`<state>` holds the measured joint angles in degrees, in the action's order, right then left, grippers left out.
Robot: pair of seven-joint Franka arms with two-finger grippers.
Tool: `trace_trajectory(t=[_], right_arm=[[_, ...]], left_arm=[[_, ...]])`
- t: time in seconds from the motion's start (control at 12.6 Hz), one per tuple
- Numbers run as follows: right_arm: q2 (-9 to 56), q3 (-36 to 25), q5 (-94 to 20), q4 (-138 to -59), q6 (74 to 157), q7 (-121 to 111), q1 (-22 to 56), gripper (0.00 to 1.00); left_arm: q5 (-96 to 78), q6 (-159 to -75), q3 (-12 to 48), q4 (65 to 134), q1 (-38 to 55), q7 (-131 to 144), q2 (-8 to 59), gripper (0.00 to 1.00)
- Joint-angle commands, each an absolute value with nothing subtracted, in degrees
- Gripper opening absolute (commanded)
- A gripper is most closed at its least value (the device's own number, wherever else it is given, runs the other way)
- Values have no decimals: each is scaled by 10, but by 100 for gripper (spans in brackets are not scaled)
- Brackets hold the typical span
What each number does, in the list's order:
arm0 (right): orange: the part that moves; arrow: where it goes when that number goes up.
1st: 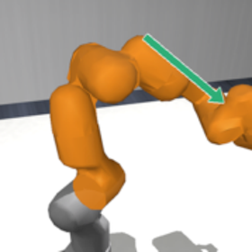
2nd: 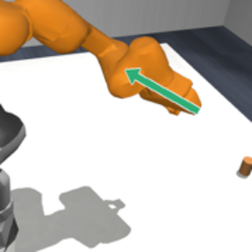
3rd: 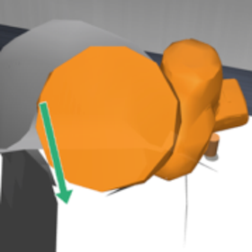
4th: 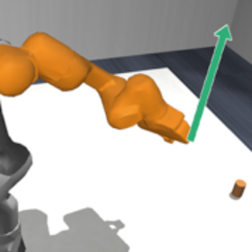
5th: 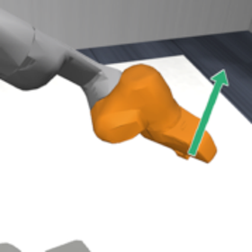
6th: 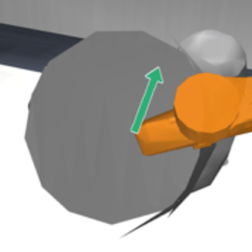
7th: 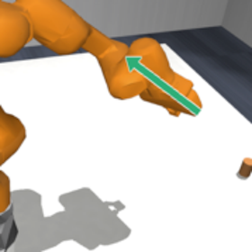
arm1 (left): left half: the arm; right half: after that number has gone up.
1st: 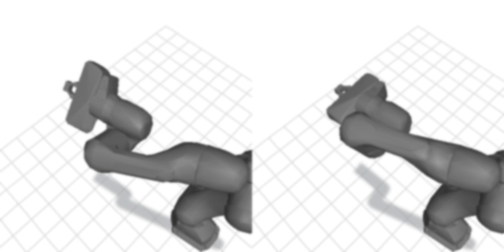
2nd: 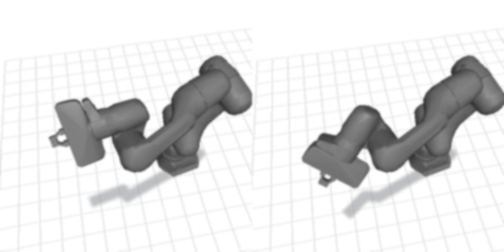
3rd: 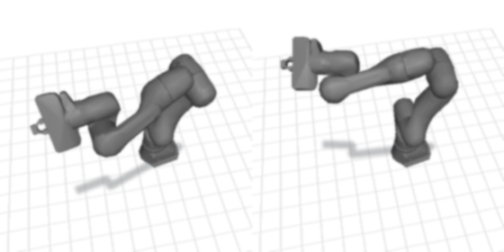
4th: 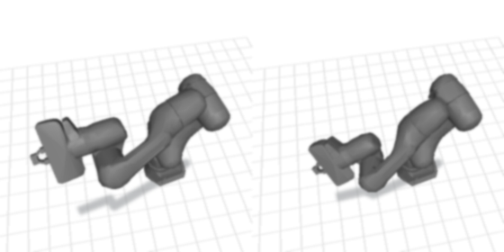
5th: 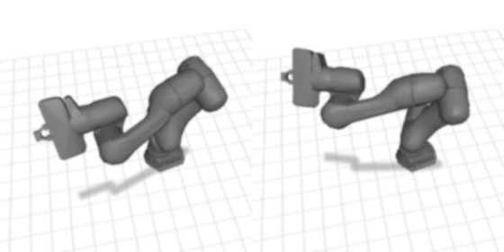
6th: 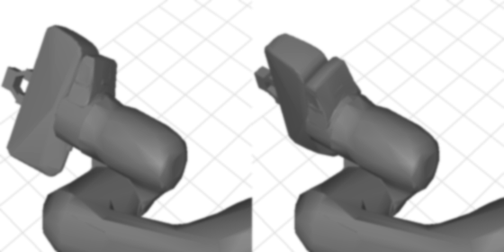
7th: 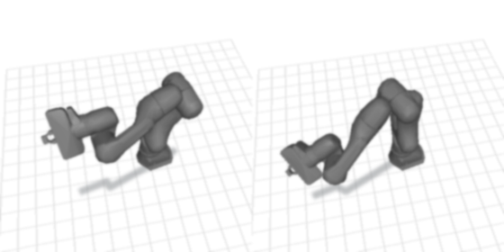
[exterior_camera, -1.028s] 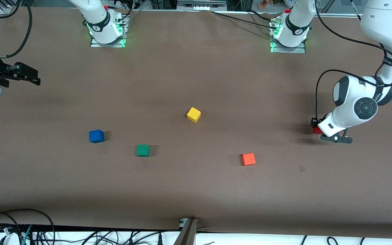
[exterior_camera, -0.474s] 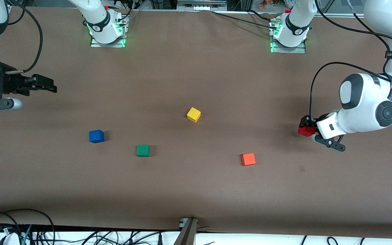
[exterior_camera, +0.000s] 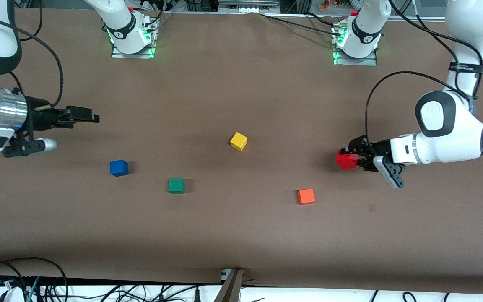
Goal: Pass red block to right arm, stack on blue
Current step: 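Lift the red cube with the left gripper while the right gripper approaches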
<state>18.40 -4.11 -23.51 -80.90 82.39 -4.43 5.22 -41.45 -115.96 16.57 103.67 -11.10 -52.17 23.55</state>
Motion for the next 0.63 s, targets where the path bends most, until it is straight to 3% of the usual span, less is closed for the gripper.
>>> trace_trajectory(t=[0.0, 0.24, 0.55], right_arm=[[234, -41, -349, -799, 822, -59, 38, 100], [290, -41, -482, -802, 827, -78, 37, 100], [361, -39, -644, -809, 828, -135, 44, 100]], left_arm=[[-488, -1156, 192, 1000, -100, -587, 251, 1], [-547, -1157, 233, 949, -87, -690, 277, 2], [-696, -1165, 235, 897, -47, -860, 330, 6]])
